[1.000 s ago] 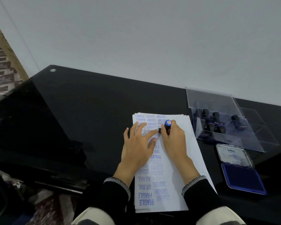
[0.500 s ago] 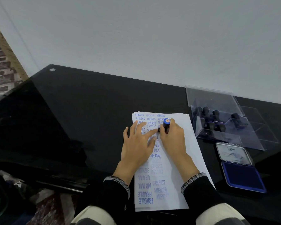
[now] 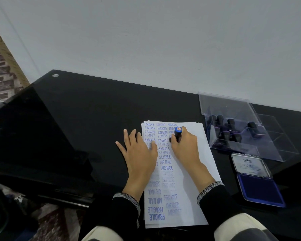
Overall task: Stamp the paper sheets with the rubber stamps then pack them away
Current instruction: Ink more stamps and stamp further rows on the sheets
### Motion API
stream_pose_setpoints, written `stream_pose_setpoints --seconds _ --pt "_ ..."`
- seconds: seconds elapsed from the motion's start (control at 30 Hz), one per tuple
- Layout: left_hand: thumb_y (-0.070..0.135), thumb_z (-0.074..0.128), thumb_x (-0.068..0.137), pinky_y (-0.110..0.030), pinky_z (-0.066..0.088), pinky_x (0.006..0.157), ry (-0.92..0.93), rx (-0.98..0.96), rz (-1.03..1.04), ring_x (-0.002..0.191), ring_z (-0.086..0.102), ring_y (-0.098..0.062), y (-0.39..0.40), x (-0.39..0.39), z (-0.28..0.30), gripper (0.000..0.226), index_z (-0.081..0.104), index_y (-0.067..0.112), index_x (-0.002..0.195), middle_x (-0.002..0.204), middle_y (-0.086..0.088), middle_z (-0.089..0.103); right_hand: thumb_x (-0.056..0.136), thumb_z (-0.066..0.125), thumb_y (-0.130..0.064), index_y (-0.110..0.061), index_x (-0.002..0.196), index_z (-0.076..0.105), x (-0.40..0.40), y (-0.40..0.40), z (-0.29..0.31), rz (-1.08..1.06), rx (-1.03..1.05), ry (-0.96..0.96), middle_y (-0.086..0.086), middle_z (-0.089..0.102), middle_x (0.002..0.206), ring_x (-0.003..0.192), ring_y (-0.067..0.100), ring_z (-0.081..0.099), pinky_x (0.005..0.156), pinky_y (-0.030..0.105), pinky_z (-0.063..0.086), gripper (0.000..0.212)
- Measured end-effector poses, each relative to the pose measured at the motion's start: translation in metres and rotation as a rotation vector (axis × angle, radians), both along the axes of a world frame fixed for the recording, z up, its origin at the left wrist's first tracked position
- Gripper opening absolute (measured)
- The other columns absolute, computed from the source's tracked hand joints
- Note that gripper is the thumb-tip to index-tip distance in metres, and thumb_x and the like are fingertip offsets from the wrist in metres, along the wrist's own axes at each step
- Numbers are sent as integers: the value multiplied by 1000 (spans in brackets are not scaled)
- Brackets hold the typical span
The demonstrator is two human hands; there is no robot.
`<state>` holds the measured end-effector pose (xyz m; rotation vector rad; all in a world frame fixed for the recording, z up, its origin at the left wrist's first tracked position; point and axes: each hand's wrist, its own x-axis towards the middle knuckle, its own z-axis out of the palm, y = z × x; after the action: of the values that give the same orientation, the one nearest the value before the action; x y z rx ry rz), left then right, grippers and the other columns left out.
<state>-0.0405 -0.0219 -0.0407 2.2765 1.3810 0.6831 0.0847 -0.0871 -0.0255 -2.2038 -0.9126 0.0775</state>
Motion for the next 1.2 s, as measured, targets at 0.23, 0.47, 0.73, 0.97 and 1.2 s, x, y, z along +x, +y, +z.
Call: stream_pose_setpoints --seconds 0.23,0.47,0.73,0.97,1.2 --pt "53 53 88 -53 -2 116 15 -26 5 147 13 -25 0 -1 0 63 44 13 134 149 -2 37 91 59 -23 -13 93 50 -1 0 2 -4 -2 23 -2 57 83 69 11 54 56 7 35 14" --pt "55 59 84 -57 -2 115 -15 -15 -33 144 23 -21 -2 -1 4 62 42 18 131 138 3 45 91 59 -22 -9 96 54 -3 1 -2 -28 24 12 2 62 85 69 12 56 59 13 41 15" --pt "55 60 83 -59 2 114 -14 22 -36 128 40 -15 -1 -1 3 58 45 20 127 124 6 51 91 59 -21 -14 91 48 -3 1 1 -22 4 1 -2 57 80 66 10 52 54 8 33 13" --pt "55 59 83 -59 2 114 -11 25 -40 127 39 -16 -1 -1 2 59 44 20 128 124 6 50 92 59 -23 -13 90 51 -5 0 -5 -48 35 -15 -3 58 79 61 5 52 55 8 35 13" --pt "55 58 84 -59 2 114 -5 24 -45 128 38 -16 -1 -1 2 59 43 20 129 124 6 50 91 60 -24 -14 89 52 -5 0 -9 -56 68 -12 -2 60 78 65 12 58 62 23 51 13"
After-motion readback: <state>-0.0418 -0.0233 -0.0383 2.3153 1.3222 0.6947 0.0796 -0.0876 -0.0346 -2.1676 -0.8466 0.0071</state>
